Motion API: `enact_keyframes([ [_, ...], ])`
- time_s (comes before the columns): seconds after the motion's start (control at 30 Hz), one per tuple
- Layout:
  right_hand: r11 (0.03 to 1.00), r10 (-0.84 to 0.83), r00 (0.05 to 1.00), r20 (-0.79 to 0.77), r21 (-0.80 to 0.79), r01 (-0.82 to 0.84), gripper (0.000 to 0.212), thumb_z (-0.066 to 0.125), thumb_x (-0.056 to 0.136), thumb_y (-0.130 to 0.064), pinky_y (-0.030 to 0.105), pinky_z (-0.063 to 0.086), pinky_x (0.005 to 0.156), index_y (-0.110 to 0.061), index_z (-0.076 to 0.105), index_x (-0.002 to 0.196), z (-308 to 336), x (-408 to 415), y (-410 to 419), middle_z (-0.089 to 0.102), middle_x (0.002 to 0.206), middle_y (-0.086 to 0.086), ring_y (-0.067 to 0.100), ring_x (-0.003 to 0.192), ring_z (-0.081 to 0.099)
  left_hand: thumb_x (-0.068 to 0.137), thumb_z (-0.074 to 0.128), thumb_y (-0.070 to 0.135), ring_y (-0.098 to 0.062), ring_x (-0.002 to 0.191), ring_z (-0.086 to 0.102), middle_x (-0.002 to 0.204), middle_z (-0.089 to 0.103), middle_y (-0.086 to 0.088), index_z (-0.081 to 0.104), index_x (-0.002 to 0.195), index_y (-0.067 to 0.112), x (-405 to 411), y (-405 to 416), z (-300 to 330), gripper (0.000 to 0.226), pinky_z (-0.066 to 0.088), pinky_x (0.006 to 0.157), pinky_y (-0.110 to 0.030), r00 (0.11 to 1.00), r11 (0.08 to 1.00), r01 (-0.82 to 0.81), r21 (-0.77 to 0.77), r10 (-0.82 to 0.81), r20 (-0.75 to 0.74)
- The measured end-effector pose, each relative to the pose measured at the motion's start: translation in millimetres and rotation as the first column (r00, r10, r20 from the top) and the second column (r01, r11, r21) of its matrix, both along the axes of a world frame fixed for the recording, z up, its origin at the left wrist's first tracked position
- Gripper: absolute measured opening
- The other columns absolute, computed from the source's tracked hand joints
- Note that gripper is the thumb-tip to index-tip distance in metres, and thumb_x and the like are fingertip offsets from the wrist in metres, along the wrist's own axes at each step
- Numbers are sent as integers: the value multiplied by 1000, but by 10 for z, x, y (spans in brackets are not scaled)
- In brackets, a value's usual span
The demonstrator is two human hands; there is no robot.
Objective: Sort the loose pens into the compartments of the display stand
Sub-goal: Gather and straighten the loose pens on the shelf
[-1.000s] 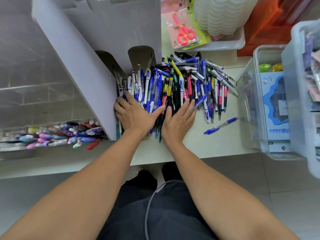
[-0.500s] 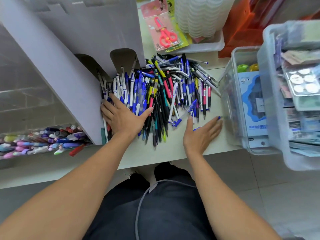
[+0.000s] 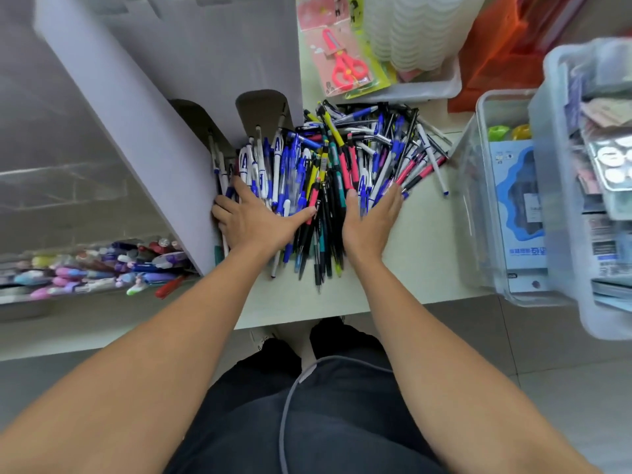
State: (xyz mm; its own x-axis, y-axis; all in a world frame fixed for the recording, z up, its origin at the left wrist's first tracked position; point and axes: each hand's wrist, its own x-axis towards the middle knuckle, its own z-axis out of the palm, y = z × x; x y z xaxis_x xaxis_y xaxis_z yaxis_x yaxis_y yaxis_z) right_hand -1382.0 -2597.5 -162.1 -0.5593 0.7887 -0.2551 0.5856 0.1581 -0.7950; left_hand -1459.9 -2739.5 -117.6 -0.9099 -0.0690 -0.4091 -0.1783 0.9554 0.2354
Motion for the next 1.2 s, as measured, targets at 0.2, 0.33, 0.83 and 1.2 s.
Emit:
enact_keyframes([
  [0.2, 980, -193, 980, 43, -41, 195, 91, 49, 98, -58, 33, 3, 126, -12, 4, 162, -23, 571, -292, 0, 170, 3, 13, 155, -3, 49, 54, 101, -42, 142, 23, 155, 22, -27, 5, 157, 18, -44, -42, 29, 146, 24, 116, -49, 997, 998, 54, -20, -53, 61],
  [0.33, 983, -180, 984, 2, 40, 180, 85, 40, 99, -57, 27, 1, 125, -6, 10, 161, -150, 326, -683, 9, 169, 8, 16, 155, 5, 47, 68, 93, -45, 145, 19, 159, 12, -24, 1, 157, 25, -76, -34, 9, 146, 24, 118, -52, 993, 996, -28, 87, 18, 113],
  [0.83, 977, 212, 977, 16, 36, -212, 110, 57, 89, -67, 30, -3, 125, -16, -8, 161, 70, 541, -471, -16, 169, -2, 9, 153, -17, 66, 76, 74, -37, 151, 16, 165, 9, -14, 1, 159, 31, -211, -199, 110, 127, 24, 120, -50, 972, 952, -74, 299, 2, 233],
  [1.2, 676, 489, 772, 406, 383, -630, 110, 33, 90, -78, 51, 12, 126, 0, -1, 159, -290, 423, -525, -5, 167, 20, 34, 155, -9, 87, 53, 45, -20, 149, 29, 165, 24, 3, 8, 159, 35, 31, -504, -15, 86, 25, 123, -46, 971, 806, -158, 571, 21, 239],
])
